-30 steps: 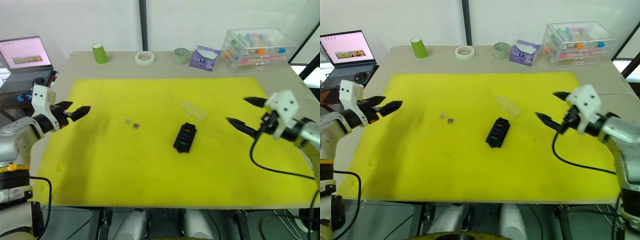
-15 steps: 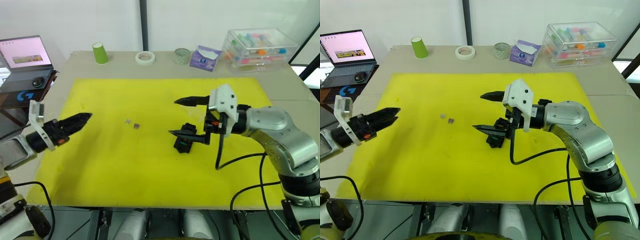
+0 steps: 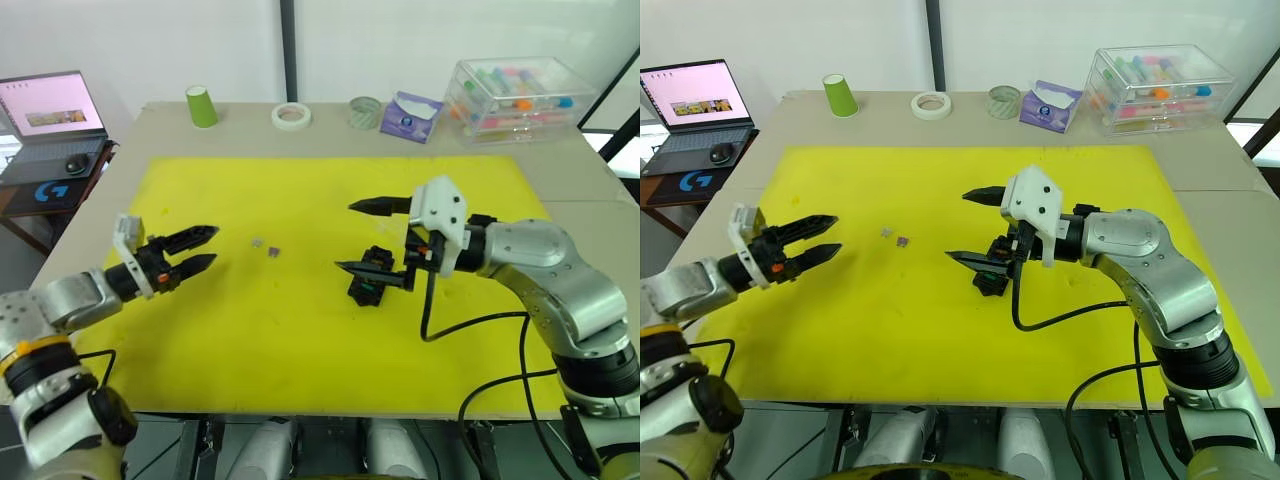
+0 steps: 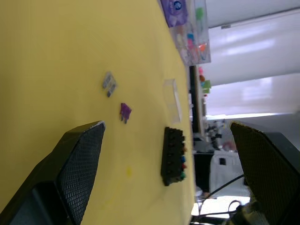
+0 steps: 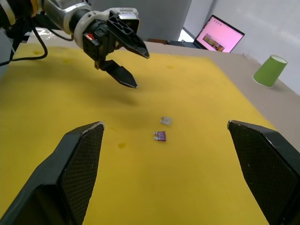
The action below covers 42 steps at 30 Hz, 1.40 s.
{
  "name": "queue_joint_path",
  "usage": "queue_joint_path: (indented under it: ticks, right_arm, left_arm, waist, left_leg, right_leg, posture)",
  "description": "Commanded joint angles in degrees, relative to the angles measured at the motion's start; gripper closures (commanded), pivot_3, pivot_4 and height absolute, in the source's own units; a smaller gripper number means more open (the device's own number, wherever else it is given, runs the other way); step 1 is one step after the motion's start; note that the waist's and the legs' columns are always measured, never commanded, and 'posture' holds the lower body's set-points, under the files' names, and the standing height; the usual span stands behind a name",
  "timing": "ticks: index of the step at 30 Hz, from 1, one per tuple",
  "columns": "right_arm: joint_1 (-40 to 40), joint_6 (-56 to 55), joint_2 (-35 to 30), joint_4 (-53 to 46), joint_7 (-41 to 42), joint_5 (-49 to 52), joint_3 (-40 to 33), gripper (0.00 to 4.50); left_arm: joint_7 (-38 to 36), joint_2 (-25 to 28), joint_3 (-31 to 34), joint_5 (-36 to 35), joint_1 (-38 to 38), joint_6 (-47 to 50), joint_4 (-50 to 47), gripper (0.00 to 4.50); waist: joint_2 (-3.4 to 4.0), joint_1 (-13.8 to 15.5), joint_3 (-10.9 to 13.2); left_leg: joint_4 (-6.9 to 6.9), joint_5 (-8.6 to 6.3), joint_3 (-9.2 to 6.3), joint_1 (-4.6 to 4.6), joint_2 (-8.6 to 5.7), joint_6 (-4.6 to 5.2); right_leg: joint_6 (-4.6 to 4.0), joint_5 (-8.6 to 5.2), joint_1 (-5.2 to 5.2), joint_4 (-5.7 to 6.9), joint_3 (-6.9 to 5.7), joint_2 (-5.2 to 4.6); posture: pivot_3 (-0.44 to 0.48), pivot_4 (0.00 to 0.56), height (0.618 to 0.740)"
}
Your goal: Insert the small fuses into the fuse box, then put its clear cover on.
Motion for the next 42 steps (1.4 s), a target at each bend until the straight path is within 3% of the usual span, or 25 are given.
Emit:
queue_joint_path:
  ticks: [1,7,13,42]
  right_arm:
    - [-0.14,0.16,0.03,-2.37,-1.1,0.38,-2.09,0.03]
    - [-0.06,0.94,-0.27,-2.96,-1.77,0.46,-2.51,0.03]
    - [0.0,1.87,-0.37,-3.72,-2.62,0.53,-3.05,0.03]
    - [-1.46,1.58,-0.02,-3.18,-2.35,-0.8,-2.15,0.03]
  left_arm:
    - [3.47,-0.85,0.89,0.21,-3.92,-0.26,7.01,0.0]
    - [5.2,-1.49,-0.27,3.13,-7.57,-1.66,11.4,0.0]
    - [0.84,-3.78,-5.75,8.67,-6.56,-4.96,6.88,0.0]
    - [-12.76,-5.31,-11.38,22.96,-13.06,-13.45,14.62,0.0]
  waist:
    - [0.0,-0.05,0.0]
    - [0.0,-0.19,0.0]
    - [-0.01,0.03,-0.01]
    - [-0.01,0.88,-0.02]
  left_leg:
    - [0.0,0.0,0.0,0.0,0.0,0.0]
    - [-0.01,0.0,0.0,0.0,0.0,0.0]
    - [0.01,0.0,0.0,0.0,-0.02,0.0]
    - [0.06,0.01,0.01,0.0,-0.03,-0.01]
  right_leg:
    - [0.0,0.0,-0.01,0.0,0.0,0.01]
    - [0.0,0.0,-0.05,0.04,0.01,0.01]
    - [0.0,0.0,-0.01,0.04,0.01,-0.02]
    - [0.0,0.0,0.02,0.04,-0.01,-0.02]
  posture:
    - [0.0,0.15,0.74]
    - [0.0,0.15,0.74]
    - [0.0,0.15,0.74]
    - [0.0,0.15,0.74]
